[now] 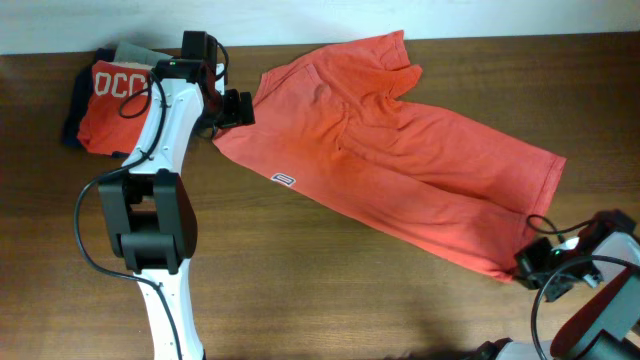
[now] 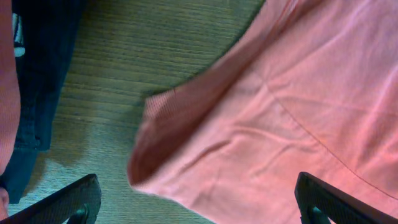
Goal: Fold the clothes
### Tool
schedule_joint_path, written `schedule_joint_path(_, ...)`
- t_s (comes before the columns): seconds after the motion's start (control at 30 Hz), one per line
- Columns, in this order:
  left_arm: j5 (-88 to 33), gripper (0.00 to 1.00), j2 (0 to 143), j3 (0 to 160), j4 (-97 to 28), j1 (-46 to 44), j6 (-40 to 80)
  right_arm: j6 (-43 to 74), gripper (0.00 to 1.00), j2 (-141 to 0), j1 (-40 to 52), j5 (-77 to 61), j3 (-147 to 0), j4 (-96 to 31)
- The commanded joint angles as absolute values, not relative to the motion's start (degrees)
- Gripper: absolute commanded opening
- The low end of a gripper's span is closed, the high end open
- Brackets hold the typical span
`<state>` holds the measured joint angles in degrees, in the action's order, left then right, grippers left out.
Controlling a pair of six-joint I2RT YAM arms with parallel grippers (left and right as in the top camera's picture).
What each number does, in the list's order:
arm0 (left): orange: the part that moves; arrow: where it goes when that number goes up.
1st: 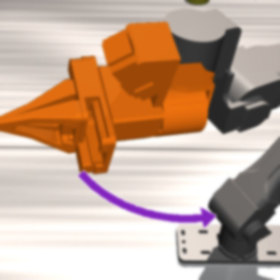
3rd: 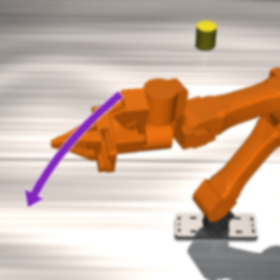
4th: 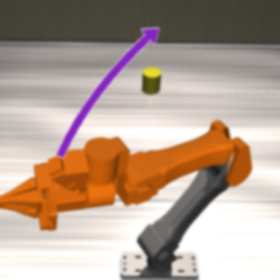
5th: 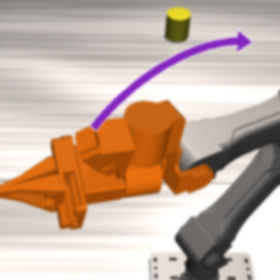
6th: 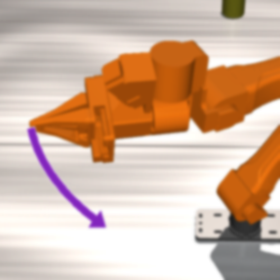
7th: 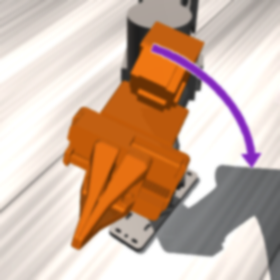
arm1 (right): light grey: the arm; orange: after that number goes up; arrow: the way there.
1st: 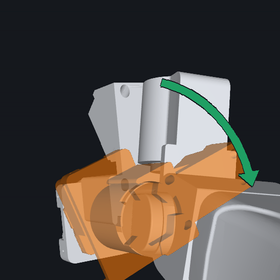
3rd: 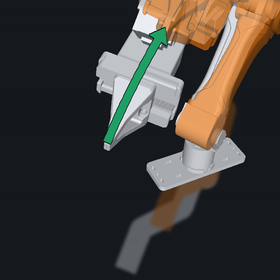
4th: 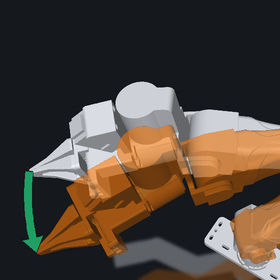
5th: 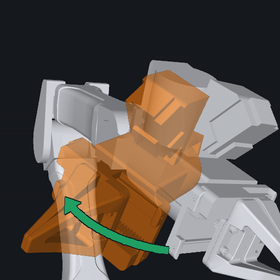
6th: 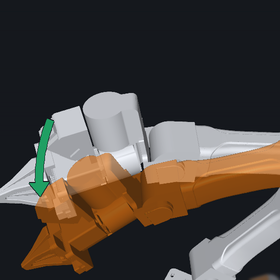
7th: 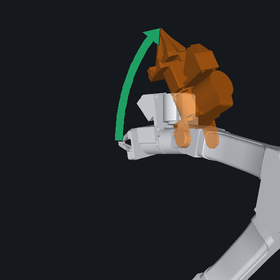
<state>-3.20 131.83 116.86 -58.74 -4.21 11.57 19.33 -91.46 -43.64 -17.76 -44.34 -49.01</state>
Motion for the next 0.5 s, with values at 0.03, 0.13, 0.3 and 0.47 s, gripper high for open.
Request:
schedule_joint_path(0.03, -3.6, 0.99, 131.7, 117.0, -58.8, -4.3, 11.1, 20.6, 0.04, -91.8, -43.5, -7.2, -49.5, -49.5)
schedule_joint_path(0.13, -3.6, 0.99, 131.7, 117.0, -58.8, -4.3, 11.1, 21.9, 0.04, -92.2, -43.5, -3.1, -51.8, -49.3)
schedule_joint_path(0.3, -3.6, 0.99, 131.7, 117.0, -58.8, -4.3, 11.1, 21.9, 0.04, -93.6, -43.5, 2.2, -56.9, -49.5)
schedule_joint_path(0.47, -3.6, 0.99, 131.7, 117.0, -58.8, -4.3, 11.0, 21.9, 0.04, -95.5, -43.5, 6.6, -63.5, -51.9)
